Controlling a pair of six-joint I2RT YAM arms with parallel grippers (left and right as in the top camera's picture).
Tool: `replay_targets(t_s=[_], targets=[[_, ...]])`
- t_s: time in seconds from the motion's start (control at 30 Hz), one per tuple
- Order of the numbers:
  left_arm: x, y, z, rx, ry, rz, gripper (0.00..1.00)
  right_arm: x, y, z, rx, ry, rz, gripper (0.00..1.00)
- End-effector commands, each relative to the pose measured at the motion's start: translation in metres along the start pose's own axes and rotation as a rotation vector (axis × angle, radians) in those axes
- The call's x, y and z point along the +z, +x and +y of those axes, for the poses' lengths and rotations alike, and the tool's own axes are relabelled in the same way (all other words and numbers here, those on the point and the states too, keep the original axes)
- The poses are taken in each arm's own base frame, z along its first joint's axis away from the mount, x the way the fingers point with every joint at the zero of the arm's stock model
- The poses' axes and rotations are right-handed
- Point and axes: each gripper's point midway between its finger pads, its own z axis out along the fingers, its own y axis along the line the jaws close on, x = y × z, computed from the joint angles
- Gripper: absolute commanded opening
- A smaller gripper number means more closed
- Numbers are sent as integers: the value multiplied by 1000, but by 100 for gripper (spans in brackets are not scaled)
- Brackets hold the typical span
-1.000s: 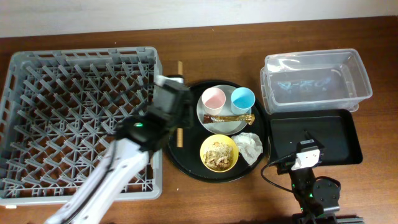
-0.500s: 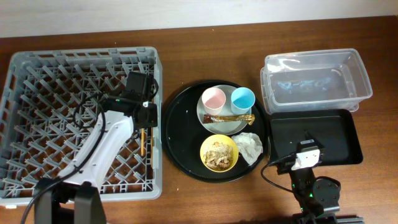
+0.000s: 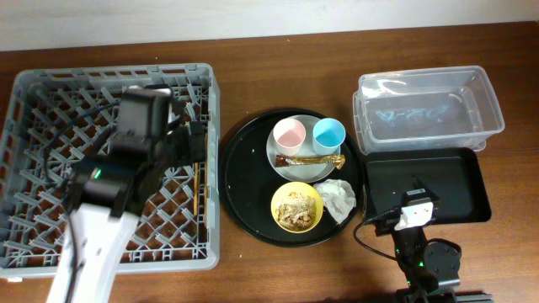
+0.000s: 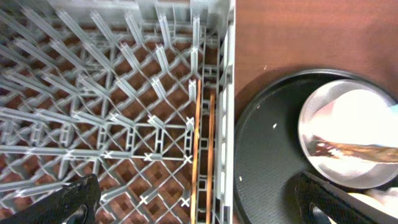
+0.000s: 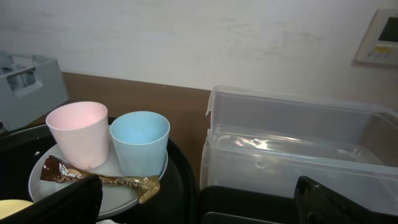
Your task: Sort waste into correct bins and load items into the dishwasher rack
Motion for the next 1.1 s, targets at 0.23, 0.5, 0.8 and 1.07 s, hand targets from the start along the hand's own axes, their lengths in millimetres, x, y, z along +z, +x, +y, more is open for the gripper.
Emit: replay_targets(t_s=[0.23,0.5,0.8,1.07], targets=[[-37,-9,8,-32,14,-99,99,-1,-12,13,164,-80,-48,99],[-37,-9,8,-32,14,-99,99,-52,-145,6,219,-87,45,99],[-37,-9,8,-32,14,-99,99,-18,-158,54,421,-341,883,60],[-37,-9,8,-31,14,-98,99,-24,-55,128,283,-410,1163,53]])
